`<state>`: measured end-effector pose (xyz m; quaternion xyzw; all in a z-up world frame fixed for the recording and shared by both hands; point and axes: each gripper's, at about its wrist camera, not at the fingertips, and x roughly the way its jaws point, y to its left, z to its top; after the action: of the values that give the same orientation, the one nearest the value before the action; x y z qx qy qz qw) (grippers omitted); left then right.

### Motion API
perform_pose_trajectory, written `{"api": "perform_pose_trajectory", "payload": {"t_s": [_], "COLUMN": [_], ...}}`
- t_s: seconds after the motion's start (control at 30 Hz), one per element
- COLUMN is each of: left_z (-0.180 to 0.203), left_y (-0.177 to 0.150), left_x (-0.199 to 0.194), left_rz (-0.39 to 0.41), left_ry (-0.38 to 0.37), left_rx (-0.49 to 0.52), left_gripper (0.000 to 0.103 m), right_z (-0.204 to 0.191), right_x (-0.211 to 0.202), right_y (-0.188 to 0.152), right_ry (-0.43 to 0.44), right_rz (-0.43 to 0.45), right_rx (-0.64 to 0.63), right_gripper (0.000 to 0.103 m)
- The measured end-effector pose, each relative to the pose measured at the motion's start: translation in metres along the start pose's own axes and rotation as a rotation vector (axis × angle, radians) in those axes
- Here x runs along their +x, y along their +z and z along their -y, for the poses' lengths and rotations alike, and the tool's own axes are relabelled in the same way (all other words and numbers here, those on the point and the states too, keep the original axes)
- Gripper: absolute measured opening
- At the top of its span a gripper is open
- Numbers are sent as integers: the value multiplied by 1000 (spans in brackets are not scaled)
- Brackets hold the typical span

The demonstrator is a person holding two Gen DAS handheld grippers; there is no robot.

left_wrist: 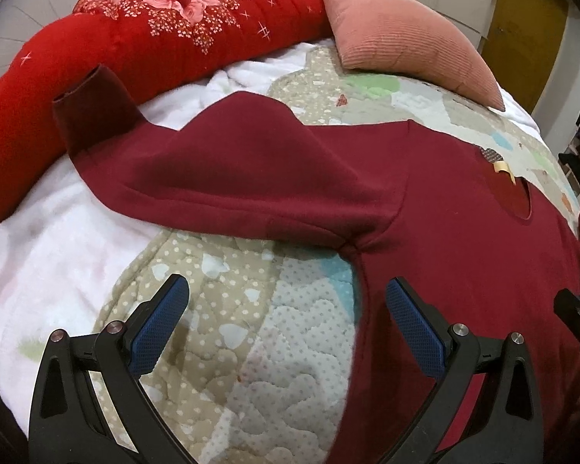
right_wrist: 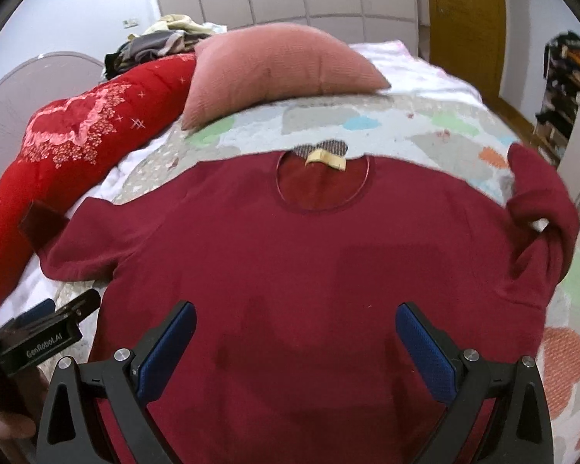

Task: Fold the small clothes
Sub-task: 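Move the left gripper toward the dark red sweater's sleeve cuff, then grasp the sleeve cuff with the left gripper and fold it across the body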

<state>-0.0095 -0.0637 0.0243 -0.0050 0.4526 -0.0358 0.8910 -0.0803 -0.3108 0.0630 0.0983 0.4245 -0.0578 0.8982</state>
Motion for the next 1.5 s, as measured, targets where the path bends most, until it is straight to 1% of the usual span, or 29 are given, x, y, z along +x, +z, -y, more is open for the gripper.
{"api": "perform_pose_trajectory", "payload": {"t_s": [0.07,0.13,0.23,0.33,0.43,0.57,0.67,0.73,0.87,0.97,1.07,1.17,1.27,1.33,1.37,1.4,1.43,1.47,1.5], "left_z": [-2,-6,-13,-22,-37,-73,-107,-129,-165,-184,-193,-202,-208,-209,-209,-208,-208,-209,-209], "left_y": [0,1,3,5,9,20,30,37,50,58,65,73,79,83,84,85,86,87,89], "left_x": [-1,1,0,-1,-4,-5,-6,-2,14,18,19,27,44,61,70,78,86,93,95], "left_rz": [11,-1,8,5,21,37,49,56,11,23,56,85,71,33,10,-10,-34,-44,-21], "left_ry": [13,8,23,17,45,106,145,161,157,173,205,254,300,277,247,223,202,203,212], "left_rx": [-4,-11,-26,-52,-59,-101,-166,-217,-315,-377,-407,-402,-386,-381,-379,-379,-382,-386,-388], "left_gripper": [102,102,102,102,102,102,102,102,102,102,102,102,102,102,100,98,92,91,88], "right_z": [-2,-6,-14,-24,-31,-38,-45,-51,-57,-58,-58,-55,-54,-55,-56,-57,-58,-59,-59], "right_x": [0,-1,3,3,6,12,15,15,17,21,26,28,32,36,37,39,40,41,42], "right_y": [1,1,2,0,-1,-1,1,4,8,7,7,8,8,7,6,6,5,5,5], "right_ry": [4,-7,8,0,4,16,31,25,36,44,51,54,70,79,81,81,79,79,79], "right_rz": [12,39,16,29,28,17,10,14,22,3,-20,-18,-33,-52,-58,-62,-64,-66,-67], "right_rx": [2,2,-19,-46,-66,-71,-85,-107,-117,-119,-128,-115,-101,-103,-107,-112,-115,-117,-118], "right_gripper": [103,103,103,103,103,103,103,103,103,103,103,103,103,103,103,103,103,103,103]}}
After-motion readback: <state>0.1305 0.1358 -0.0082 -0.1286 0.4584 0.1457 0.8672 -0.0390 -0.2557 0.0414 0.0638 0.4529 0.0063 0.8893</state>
